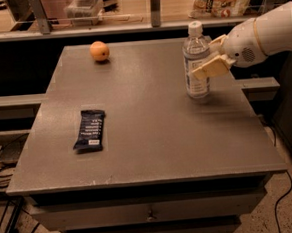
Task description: Knock blue plastic bottle over
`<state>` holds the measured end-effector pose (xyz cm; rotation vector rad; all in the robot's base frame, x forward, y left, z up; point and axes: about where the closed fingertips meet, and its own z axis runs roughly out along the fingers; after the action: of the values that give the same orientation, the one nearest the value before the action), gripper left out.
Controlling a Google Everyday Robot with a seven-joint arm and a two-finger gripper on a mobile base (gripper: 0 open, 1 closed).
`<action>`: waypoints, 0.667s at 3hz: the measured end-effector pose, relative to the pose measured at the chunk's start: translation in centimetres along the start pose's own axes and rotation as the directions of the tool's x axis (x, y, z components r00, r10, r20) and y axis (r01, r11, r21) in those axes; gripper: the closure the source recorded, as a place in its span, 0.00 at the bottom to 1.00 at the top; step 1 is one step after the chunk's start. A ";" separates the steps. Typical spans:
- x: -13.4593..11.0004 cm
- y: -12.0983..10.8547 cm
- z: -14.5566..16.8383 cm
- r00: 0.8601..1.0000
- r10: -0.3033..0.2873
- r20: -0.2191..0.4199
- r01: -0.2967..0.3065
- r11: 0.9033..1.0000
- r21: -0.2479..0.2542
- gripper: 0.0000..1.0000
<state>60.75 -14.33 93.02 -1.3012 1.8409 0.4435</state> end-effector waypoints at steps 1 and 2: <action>-2.6 0.7 0.4 0.996 -0.082 -0.029 0.082 0.997 -0.001 0.85; -4.6 1.5 0.6 0.971 -0.191 -0.147 0.196 0.980 0.024 1.00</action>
Offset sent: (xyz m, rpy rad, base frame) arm -0.0064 0.0449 0.0495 -0.4907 -0.1859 0.0752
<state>60.23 -10.45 96.00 -1.5034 1.8069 0.2135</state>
